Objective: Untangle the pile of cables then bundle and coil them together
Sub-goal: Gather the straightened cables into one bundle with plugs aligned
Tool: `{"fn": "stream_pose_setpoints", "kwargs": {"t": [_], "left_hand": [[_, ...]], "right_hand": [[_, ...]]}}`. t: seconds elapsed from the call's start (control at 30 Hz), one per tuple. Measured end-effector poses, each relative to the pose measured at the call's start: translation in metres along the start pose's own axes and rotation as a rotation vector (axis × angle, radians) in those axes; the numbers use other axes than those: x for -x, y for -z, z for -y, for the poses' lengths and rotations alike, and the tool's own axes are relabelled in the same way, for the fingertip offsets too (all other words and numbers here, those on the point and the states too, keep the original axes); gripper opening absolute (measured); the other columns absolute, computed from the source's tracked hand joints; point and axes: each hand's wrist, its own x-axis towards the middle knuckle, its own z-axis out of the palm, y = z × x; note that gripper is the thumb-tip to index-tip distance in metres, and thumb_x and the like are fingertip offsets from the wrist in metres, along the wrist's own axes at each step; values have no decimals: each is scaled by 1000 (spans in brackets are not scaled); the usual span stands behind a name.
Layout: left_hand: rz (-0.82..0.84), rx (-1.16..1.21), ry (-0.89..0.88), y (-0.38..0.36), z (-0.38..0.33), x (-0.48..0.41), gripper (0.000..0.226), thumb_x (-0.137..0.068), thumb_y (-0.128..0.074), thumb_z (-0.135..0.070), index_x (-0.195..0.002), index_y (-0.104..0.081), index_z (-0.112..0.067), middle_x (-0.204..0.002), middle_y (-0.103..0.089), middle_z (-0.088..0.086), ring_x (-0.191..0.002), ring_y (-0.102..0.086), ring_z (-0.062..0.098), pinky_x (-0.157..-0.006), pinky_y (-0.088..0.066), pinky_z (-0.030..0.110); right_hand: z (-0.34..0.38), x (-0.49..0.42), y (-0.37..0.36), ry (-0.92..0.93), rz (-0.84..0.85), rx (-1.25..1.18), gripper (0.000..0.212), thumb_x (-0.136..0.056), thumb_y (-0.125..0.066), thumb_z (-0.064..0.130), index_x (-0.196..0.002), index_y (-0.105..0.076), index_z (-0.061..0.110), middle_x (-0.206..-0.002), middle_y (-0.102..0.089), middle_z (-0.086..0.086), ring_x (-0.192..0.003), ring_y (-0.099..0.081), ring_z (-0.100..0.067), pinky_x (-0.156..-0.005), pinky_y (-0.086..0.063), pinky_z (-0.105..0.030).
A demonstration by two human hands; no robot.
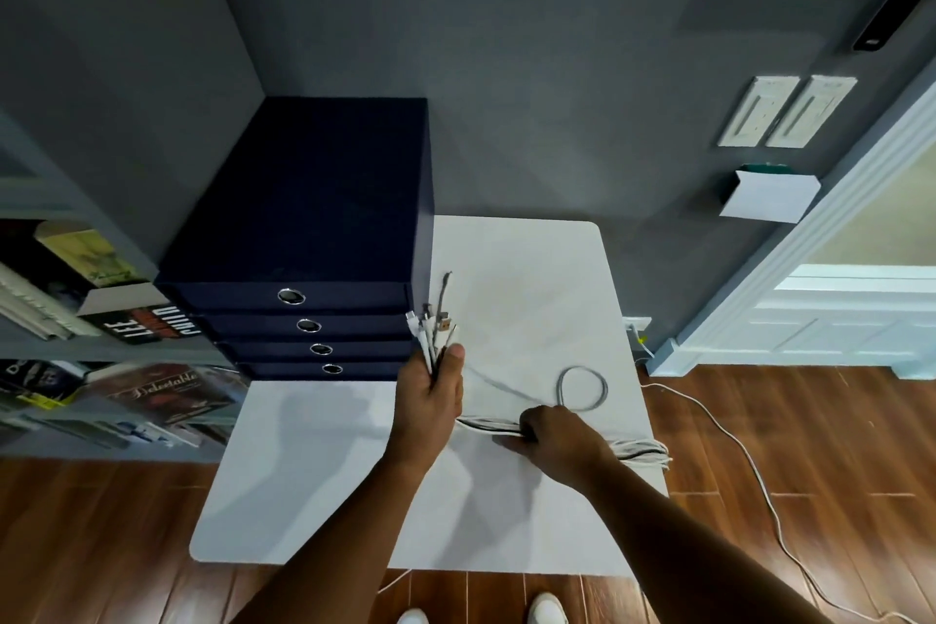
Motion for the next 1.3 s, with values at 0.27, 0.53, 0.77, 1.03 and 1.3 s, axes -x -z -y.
{"fn": "stream_pose_setpoints", "kwargs": {"t": [0.27, 0.53, 0.77, 1.03, 1.3], "left_hand": [[-320, 94, 111, 46, 20, 1, 38, -106, -46, -20, -71, -29, -17, -57, -20, 2, -44, -18, 9, -42, -16, 19], [-566, 453, 434, 117, 44, -18, 36, -102, -39, -16, -68, -29, -23, -58, -21, -4, -43, -20, 10, -43, -17, 19], [-597, 204, 435, 136, 61, -17, 27, -100, -30, 0, -80, -38, -16, -72, -39, 4, -55, -47, 18, -67, -47, 37], [-577, -780, 489, 165, 80, 6, 32, -93, -64, -33, -100, -67, -1, -101, -71, 21, -95, -65, 41, -88, -49, 49], [-657, -921, 505, 169, 80, 19, 93, -71, -85, -47, -134, -39, 5, -127, -51, 29, -115, -53, 51, -91, -47, 63]], "right_hand": [[25, -7, -17, 51, -8, 209, 60, -87, -39, 76, -93, -62, 21, -99, -71, -4, -97, -66, -27, -77, -48, -33], [34, -19, -20, 128, 76, 140, 48, -96, -40, 62, -100, -59, 19, -101, -70, -10, -97, -65, -32, -74, -45, -34], [46, -13, -51, 168, -3, 208, 45, -103, -28, 54, -110, -56, 19, -105, -71, -7, -97, -67, -31, -76, -49, -36], [50, -13, -60, 179, -48, 283, 41, -103, -29, 48, -116, -53, 18, -105, -72, -6, -95, -68, -32, -75, -51, -36], [47, -14, -65, 190, -45, 243, 40, -103, -32, 48, -118, -54, 19, -104, -72, -6, -95, -69, -30, -75, -52, -36]]}}
